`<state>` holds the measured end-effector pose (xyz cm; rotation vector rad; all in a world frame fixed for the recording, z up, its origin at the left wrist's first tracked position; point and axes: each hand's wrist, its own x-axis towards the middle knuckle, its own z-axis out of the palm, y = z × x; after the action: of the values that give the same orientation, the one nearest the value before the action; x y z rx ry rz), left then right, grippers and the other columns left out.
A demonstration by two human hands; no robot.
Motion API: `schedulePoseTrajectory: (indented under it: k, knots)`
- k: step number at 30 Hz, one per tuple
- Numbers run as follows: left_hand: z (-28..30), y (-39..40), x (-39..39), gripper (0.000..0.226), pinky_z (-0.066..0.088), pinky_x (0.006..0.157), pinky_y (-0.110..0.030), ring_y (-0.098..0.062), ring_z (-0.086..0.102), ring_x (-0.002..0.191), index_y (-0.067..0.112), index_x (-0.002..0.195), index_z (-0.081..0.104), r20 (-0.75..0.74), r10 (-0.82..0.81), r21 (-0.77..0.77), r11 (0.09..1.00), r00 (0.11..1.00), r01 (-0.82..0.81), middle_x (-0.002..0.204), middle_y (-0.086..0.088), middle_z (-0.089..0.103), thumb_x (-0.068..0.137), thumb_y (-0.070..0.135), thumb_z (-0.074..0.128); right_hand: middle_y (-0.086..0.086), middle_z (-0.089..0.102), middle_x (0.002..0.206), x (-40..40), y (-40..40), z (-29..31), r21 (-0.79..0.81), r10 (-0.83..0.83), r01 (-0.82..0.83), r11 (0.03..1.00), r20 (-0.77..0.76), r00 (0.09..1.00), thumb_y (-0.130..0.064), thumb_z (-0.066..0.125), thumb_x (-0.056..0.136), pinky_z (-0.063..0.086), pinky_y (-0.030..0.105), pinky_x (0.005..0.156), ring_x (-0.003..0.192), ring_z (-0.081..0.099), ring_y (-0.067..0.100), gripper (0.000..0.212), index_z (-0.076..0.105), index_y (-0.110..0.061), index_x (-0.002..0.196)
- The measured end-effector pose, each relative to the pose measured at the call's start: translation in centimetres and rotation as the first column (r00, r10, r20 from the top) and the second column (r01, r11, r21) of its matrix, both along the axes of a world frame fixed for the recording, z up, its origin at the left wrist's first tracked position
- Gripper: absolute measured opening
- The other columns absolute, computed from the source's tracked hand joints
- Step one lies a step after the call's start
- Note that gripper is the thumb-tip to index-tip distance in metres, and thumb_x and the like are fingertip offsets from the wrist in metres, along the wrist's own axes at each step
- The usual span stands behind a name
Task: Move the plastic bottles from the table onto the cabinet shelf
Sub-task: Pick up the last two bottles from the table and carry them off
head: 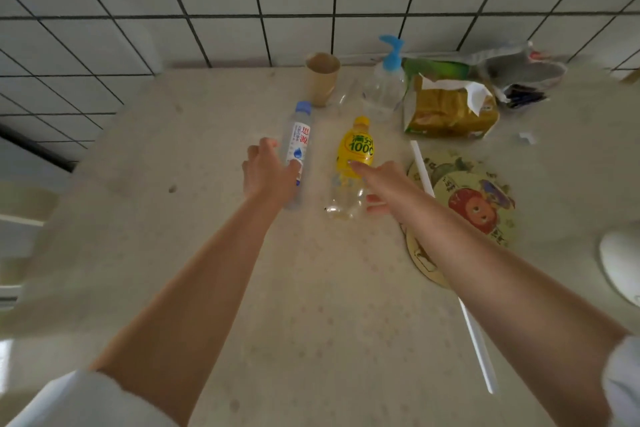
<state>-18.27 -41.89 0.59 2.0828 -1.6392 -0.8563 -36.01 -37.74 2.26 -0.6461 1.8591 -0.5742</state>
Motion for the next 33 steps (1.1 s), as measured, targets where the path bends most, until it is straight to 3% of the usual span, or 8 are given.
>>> schedulePoseTrajectory:
  k: [3, 9, 12, 18, 20, 25, 31, 33]
  knots:
    - [-1.3, -1.9, -0.2, 0.061, 0.042, 0.097, -0.039, -0.033, 0.051, 0.120, 0.012, 0.137, 0.042, -0.032, 0.014, 0.027, 1.000, 0.999, -0.013, 0.134, -0.014, 0.048, 0.085, 0.034, 0.066, 0.005, 0.058, 0.086, 0.5, -1.5, -1.2, 0.039, -0.021, 0.020, 0.999, 0.030, 0.999, -0.048, 0.068, 0.078, 0.056, 0.041, 0.072, 0.068, 0.057, 0.024, 0.032, 0.055, -0.019, 0.084]
    - [-3.3, -3.5, -1.0, 0.068, 0.047, 0.087, -0.037, -0.032, 0.058, 0.112, 0.006, 0.131, 0.040, -0.060, -0.036, 0.083, 0.996, 0.998, 0.041, 0.124, -0.016, 0.055, 0.079, 0.036, 0.073, 0.012, 0.068, 0.114, 1.0, -3.2, -3.2, 0.043, -0.085, 0.083, 0.996, 0.059, 0.995, -0.038, 0.075, 0.076, 0.055, 0.051, 0.085, 0.097, 0.068, 0.032, 0.029, 0.064, -0.021, 0.097]
    - [-3.6, -4.0, -1.4, 0.068, 0.048, 0.089, -0.038, -0.033, 0.058, 0.113, 0.004, 0.128, 0.041, -0.033, -0.060, 0.121, 0.991, 0.998, 0.063, 0.124, -0.017, 0.057, 0.078, 0.036, 0.075, 0.009, 0.070, 0.107, 1.5, -3.6, -3.3, 0.043, -0.085, 0.083, 0.996, 0.040, 0.996, -0.043, 0.082, 0.061, 0.058, 0.039, 0.071, 0.087, 0.069, 0.026, 0.057, 0.066, -0.018, 0.109]
    - [-4.0, -4.1, -3.6, 0.083, 0.038, 0.096, -0.037, -0.033, 0.048, 0.121, 0.001, 0.130, 0.040, 0.159, -0.131, 0.162, 0.981, 0.978, 0.105, 0.129, -0.015, 0.048, 0.074, 0.051, 0.076, 0.007, 0.070, 0.102, 1.9, -4.5, -4.1, 0.013, -0.050, 0.050, 0.999, -0.031, 0.998, -0.058, 0.071, 0.014, 0.061, 0.042, 0.076, 0.087, 0.071, 0.024, 0.109, 0.059, -0.016, 0.114]
    - [-4.1, -3.8, -4.0, 0.083, 0.039, 0.098, -0.037, -0.031, 0.049, 0.119, -0.001, 0.129, 0.041, 0.172, -0.140, 0.134, 0.984, 0.975, 0.118, 0.127, -0.015, 0.049, 0.074, 0.049, 0.077, 0.007, 0.070, 0.100, 1.8, -4.5, -3.8, 0.015, -0.034, 0.034, 0.999, -0.033, 0.999, -0.057, 0.071, 0.016, 0.061, 0.044, 0.076, 0.086, 0.071, 0.026, 0.104, 0.060, -0.016, 0.111]
    - [-4.2, -4.0, -3.4, 0.071, 0.048, 0.096, -0.042, -0.034, 0.056, 0.113, 0.001, 0.125, 0.043, 0.036, -0.076, 0.126, 0.989, 0.996, 0.071, 0.121, -0.017, 0.054, 0.072, 0.031, 0.079, 0.008, 0.069, 0.101, 0.9, -4.6, -4.2, 0.038, -0.034, 0.035, 0.999, -0.029, 0.999, -0.042, 0.082, 0.054, 0.060, 0.041, 0.074, 0.086, 0.070, 0.026, 0.062, 0.059, -0.017, 0.106]
    - [-3.4, -3.1, -1.4, 0.071, 0.048, 0.072, -0.033, -0.027, 0.060, 0.096, 0.008, 0.122, 0.041, -0.054, -0.161, 0.132, 0.977, 0.986, 0.167, 0.110, -0.008, 0.059, 0.068, 0.028, 0.083, 0.007, 0.068, 0.100, 1.0, -3.3, -4.3, 0.036, -0.010, 0.012, 0.999, -0.046, 0.999, -0.041, 0.076, 0.043, 0.059, 0.043, 0.079, 0.090, 0.068, 0.026, 0.056, 0.062, -0.021, 0.093]
    - [-3.1, -2.4, -0.9, 0.070, 0.045, 0.069, -0.031, -0.023, 0.058, 0.091, 0.011, 0.121, 0.044, -0.074, -0.164, 0.153, 0.973, 0.984, 0.173, 0.105, -0.003, 0.058, 0.067, 0.028, 0.084, 0.005, 0.070, 0.092, 0.9, -1.9, -4.0, 0.046, -0.013, 0.015, 0.999, -0.028, 1.000, -0.039, 0.076, 0.045, 0.059, 0.035, 0.072, 0.083, 0.069, 0.023, 0.048, 0.066, -0.020, 0.088]
